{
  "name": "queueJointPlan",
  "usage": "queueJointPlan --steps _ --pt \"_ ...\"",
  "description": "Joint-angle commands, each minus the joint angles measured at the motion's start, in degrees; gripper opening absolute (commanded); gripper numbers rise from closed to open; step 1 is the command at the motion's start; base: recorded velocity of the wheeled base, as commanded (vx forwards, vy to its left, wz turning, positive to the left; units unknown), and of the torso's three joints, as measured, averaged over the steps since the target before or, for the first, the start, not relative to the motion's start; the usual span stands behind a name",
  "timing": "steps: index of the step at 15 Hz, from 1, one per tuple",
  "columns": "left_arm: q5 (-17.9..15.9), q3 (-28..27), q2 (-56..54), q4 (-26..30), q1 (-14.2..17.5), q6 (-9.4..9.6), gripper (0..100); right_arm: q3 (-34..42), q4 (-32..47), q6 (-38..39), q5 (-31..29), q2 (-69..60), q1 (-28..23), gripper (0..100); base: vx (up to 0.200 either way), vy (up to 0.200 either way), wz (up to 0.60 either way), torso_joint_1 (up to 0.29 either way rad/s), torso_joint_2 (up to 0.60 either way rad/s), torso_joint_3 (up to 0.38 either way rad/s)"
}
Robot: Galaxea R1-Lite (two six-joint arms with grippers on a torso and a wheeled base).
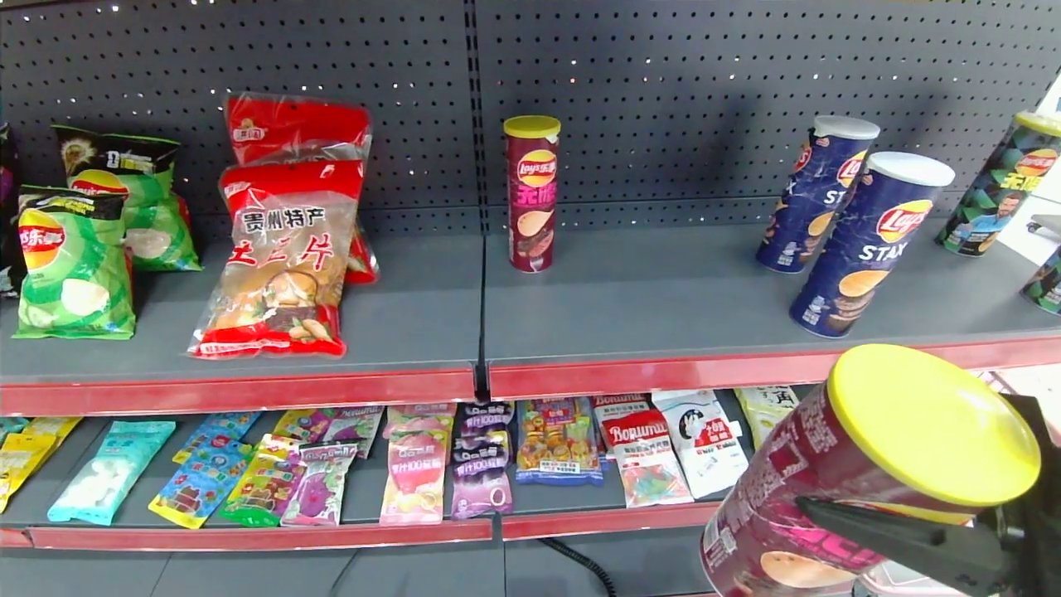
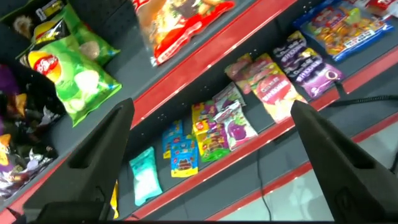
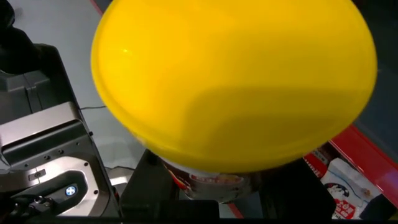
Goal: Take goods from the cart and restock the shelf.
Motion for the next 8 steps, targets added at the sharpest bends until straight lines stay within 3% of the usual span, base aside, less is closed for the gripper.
queueJointPlan --steps 1,8 --pt "0.1 0.0 -0.4 0.0 0.0 0.07 100 0.0 0.0 0.0 0.0 -0.3 0.1 0 0.000 0.000 0.00 0.000 0.00 0.000" --pt "0.2 -0.3 -0.4 0.0 0.0 0.07 100 0.0 0.0 -0.9 0.1 -0.7 0.1 0 0.200 0.000 0.00 0.002 0.00 0.006"
